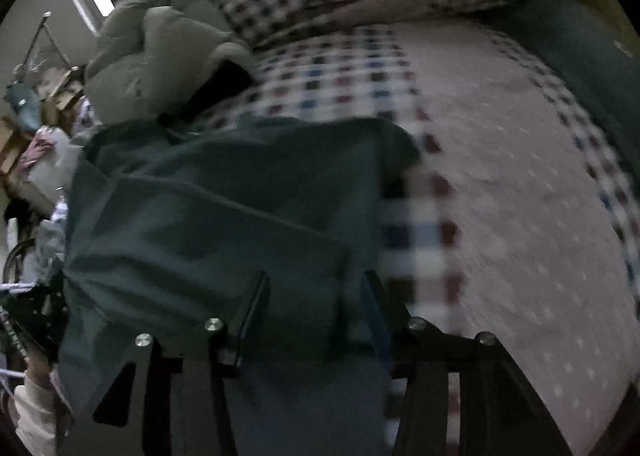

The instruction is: Fold clothes

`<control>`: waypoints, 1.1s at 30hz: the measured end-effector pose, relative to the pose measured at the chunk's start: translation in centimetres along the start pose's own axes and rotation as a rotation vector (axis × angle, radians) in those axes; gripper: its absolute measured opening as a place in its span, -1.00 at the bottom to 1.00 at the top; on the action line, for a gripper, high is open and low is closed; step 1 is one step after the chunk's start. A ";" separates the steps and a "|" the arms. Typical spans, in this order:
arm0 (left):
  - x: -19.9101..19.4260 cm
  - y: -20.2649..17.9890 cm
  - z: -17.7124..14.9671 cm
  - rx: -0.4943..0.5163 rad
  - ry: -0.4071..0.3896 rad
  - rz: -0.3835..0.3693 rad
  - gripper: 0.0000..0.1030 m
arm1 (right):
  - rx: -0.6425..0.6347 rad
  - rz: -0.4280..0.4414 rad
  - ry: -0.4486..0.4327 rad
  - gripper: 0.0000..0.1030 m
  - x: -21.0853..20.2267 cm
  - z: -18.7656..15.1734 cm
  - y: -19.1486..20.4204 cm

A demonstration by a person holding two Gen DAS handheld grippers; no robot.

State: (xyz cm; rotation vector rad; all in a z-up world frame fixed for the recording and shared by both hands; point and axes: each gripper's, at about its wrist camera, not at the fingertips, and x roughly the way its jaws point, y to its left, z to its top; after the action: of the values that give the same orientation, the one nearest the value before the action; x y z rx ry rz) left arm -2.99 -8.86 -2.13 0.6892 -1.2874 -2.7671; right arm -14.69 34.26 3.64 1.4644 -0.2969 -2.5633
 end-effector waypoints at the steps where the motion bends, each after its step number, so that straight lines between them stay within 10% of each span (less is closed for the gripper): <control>1: 0.0 0.0 0.0 0.000 0.000 0.000 -0.89 | -0.006 0.002 0.008 -0.03 0.5 0.5 0.3; 16: -0.1 -0.1 -0.1 -0.001 0.000 0.000 -0.89 | 0.083 0.030 0.110 -0.02 6.9 1.5 -1.9; 24: -0.2 -0.2 -0.1 0.000 0.000 0.000 -0.89 | 0.058 -0.105 -0.032 -0.02 2.0 2.3 -2.2; 28: -0.2 -0.3 -0.1 0.003 0.000 0.005 -0.89 | 0.118 0.053 -0.052 -0.03 1.7 2.3 -1.9; 33: 0.0 -0.2 -0.1 0.003 0.001 0.004 -0.89 | 0.126 -0.095 -0.006 -0.09 5.0 2.7 -2.4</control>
State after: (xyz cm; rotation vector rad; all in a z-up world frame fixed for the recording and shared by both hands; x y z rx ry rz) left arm -2.91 -8.80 -2.33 0.6874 -1.2911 -2.7625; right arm -19.62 35.56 0.19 1.5491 -0.4060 -2.6676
